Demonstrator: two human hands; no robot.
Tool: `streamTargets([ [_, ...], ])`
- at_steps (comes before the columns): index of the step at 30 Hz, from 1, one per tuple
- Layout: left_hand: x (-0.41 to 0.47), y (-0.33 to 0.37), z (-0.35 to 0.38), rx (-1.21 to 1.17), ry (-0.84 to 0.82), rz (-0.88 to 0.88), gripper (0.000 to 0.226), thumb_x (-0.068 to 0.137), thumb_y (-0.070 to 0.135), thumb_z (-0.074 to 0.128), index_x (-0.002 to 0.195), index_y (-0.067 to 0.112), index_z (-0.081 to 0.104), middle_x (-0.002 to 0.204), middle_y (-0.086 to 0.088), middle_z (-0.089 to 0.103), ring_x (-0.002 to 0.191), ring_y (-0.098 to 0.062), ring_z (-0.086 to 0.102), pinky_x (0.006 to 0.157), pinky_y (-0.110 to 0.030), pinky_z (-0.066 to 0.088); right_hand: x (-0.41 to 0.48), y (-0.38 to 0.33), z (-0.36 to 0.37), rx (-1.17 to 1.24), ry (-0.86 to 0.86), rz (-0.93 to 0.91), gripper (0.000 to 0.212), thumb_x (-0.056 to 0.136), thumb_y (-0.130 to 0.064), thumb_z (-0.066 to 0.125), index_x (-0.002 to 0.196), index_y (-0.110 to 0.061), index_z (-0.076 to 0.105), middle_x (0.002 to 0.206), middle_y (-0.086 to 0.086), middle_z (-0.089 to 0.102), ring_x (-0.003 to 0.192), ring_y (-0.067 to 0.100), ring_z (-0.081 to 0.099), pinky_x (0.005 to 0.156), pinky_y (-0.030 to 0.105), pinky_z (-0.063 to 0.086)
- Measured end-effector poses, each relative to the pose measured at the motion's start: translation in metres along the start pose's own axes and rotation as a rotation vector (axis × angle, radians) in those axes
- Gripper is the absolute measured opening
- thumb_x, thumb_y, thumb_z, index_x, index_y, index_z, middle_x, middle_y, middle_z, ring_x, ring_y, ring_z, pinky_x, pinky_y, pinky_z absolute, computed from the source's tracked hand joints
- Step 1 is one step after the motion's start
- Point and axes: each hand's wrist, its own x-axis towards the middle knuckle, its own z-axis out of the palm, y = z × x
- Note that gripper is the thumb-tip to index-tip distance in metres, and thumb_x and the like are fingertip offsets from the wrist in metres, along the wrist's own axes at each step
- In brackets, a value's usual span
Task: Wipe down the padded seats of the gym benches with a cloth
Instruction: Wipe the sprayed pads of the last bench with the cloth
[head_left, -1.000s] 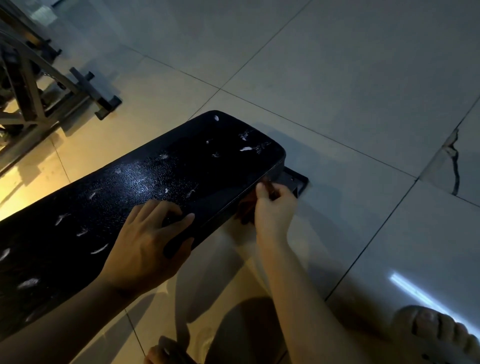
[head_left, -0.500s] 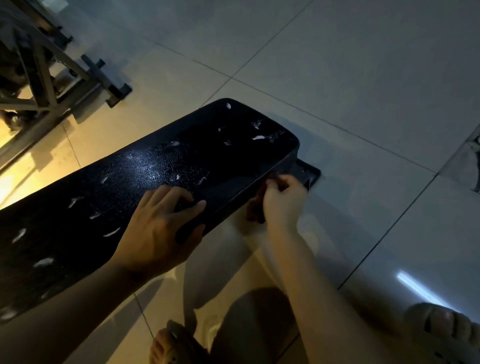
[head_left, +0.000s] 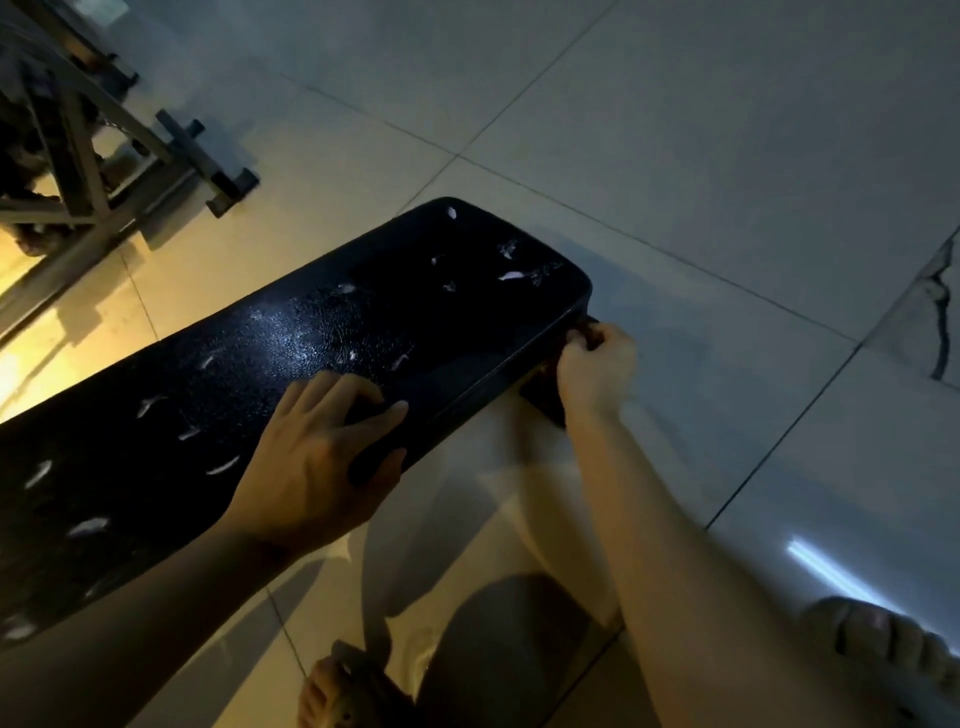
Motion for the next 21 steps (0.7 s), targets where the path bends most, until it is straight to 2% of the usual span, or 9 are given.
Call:
streamTargets([
  [2, -0.001, 0.000, -0.001, 0.014, 0.014, 0.005, 0.052, 0.090, 0.045, 0.050, 0.128, 0.015, 0.069, 0.115, -0.008, 0.057, 0.105, -0.028, 0.054, 0.087, -0.041, 0.042, -0.027, 0.000, -0.001, -0.009, -0.104, -0.085, 0.009, 0.093, -0.019, 0.060, 0.088, -0.020, 0.067, 0.080, -0.002, 0.068, 0.076, 0.017, 0.067, 0.070, 0.035, 0.057],
  [4, 0.000, 0.000, -0.001, 0.014, 0.008, 0.013, 0.052, 0.090, 0.044, 0.049, 0.128, 0.015, 0.068, 0.116, -0.009, 0.057, 0.106, -0.029, 0.054, 0.087, -0.041, 0.042, -0.036, 0.000, -0.004, -0.017, -0.114, -0.115, 0.009, 0.095, -0.013, 0.061, 0.091, -0.016, 0.068, 0.084, -0.003, 0.067, 0.076, 0.012, 0.063, 0.068, 0.025, 0.050],
  [6, 0.003, 0.000, -0.001, 0.018, -0.011, 0.005, 0.052, 0.091, 0.045, 0.049, 0.129, 0.015, 0.068, 0.116, -0.009, 0.057, 0.106, -0.030, 0.054, 0.087, -0.042, 0.044, -0.011, -0.003, -0.004, -0.070, -0.027, -0.060, 0.011, 0.094, -0.009, 0.059, 0.092, -0.014, 0.069, 0.085, 0.000, 0.067, 0.075, 0.016, 0.061, 0.068, 0.029, 0.052],
  [9, 0.001, 0.001, -0.001, 0.012, -0.003, -0.001, 0.050, 0.092, 0.045, 0.051, 0.128, 0.016, 0.068, 0.114, -0.008, 0.057, 0.105, -0.030, 0.054, 0.085, -0.044, 0.044, 0.000, -0.008, -0.006, -0.045, -0.005, -0.026, 0.012, 0.094, -0.010, 0.060, 0.084, -0.016, 0.065, 0.082, 0.004, 0.069, 0.078, 0.024, 0.067, 0.072, 0.038, 0.059],
  [13, 0.000, 0.000, -0.001, 0.017, 0.002, 0.002, 0.050, 0.092, 0.045, 0.049, 0.129, 0.017, 0.068, 0.114, -0.007, 0.057, 0.105, -0.029, 0.054, 0.085, -0.042, 0.044, -0.040, -0.009, -0.009, -0.087, -0.104, -0.172, 0.008, 0.096, -0.015, 0.061, 0.092, -0.020, 0.065, 0.083, -0.007, 0.063, 0.078, 0.012, 0.060, 0.067, 0.026, 0.049],
  [16, 0.003, -0.001, 0.000, 0.019, -0.010, -0.007, 0.051, 0.091, 0.046, 0.050, 0.128, 0.017, 0.068, 0.115, -0.008, 0.057, 0.106, -0.030, 0.054, 0.086, -0.043, 0.044, -0.005, -0.003, -0.002, -0.083, -0.056, -0.088, 0.013, 0.088, -0.019, 0.056, 0.076, -0.021, 0.058, 0.075, 0.002, 0.066, 0.073, 0.025, 0.067, 0.067, 0.041, 0.059],
  [18, 0.001, 0.000, 0.000, 0.018, -0.007, -0.009, 0.051, 0.092, 0.046, 0.049, 0.128, 0.016, 0.068, 0.116, -0.009, 0.057, 0.106, -0.030, 0.054, 0.086, -0.044, 0.044, 0.012, 0.002, -0.001, -0.105, -0.008, -0.059, 0.010, 0.082, -0.025, 0.052, 0.075, -0.022, 0.058, 0.075, 0.006, 0.067, 0.070, 0.029, 0.069, 0.065, 0.047, 0.061],
  [21, 0.000, 0.000, 0.001, 0.021, 0.002, -0.003, 0.052, 0.092, 0.046, 0.048, 0.128, 0.016, 0.069, 0.115, -0.009, 0.057, 0.106, -0.030, 0.054, 0.087, -0.043, 0.045, -0.032, -0.012, -0.010, -0.089, -0.078, -0.174, 0.007, 0.093, -0.016, 0.060, 0.091, -0.014, 0.067, 0.085, 0.000, 0.068, 0.079, 0.016, 0.065, 0.076, 0.034, 0.055],
])
